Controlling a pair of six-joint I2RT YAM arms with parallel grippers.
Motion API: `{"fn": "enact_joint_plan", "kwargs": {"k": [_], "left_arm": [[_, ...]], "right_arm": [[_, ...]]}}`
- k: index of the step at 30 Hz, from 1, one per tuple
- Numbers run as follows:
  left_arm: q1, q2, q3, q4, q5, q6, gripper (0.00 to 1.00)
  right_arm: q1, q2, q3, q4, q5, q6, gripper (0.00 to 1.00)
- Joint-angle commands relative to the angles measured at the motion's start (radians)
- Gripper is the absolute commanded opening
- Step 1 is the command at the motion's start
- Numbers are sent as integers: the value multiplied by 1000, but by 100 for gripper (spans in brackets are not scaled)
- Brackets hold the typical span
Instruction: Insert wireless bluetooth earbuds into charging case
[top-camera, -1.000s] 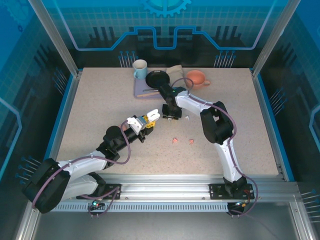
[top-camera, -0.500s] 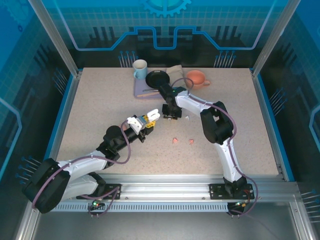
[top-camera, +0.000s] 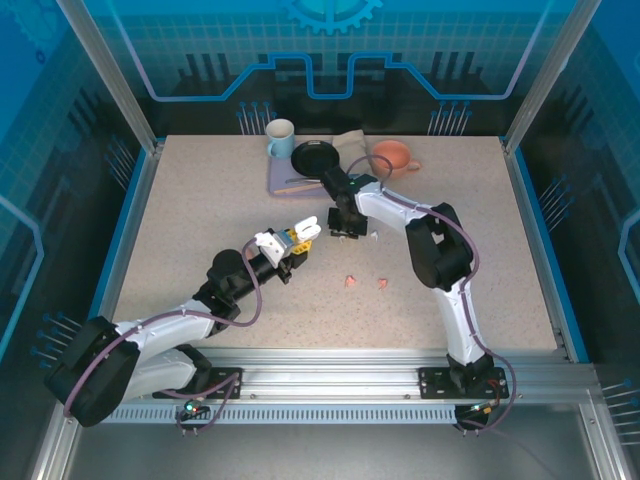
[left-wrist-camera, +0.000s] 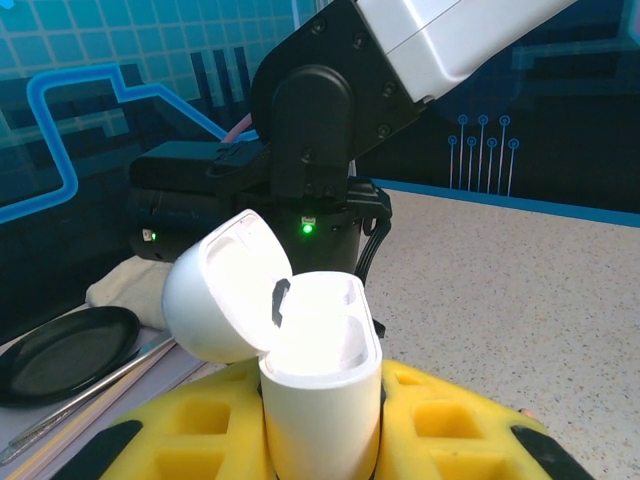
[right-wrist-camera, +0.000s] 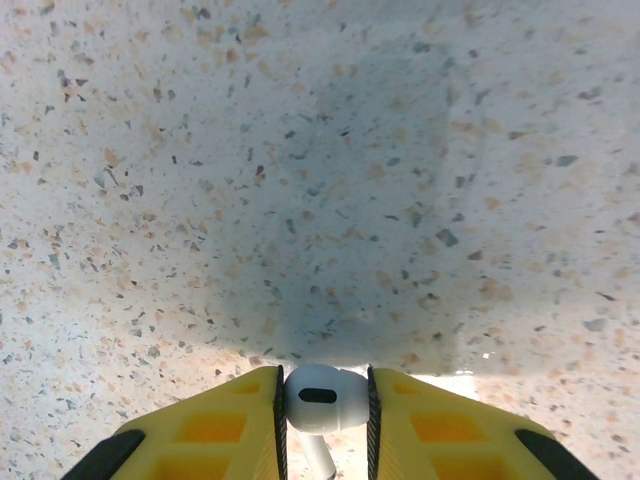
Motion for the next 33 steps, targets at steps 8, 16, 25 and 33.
{"fn": "enact_joint_plan", "kwargs": {"k": [8,16,25,33], "left_arm": [[0,6,22,18,-23,-40,0],[-1,22,26,28,-14,-52,0],[-2,87,59,63,12,-58,0],[-1,156,111,113,0,-102,0]], "right_arm": [[-31,-151,-117,85,26,-11,25],[-41,-346,-212,159,37,-31,25],[-51,-577,-276,239,57,-80,26],[-36,-752,-387,431,14,-101,26]]}}
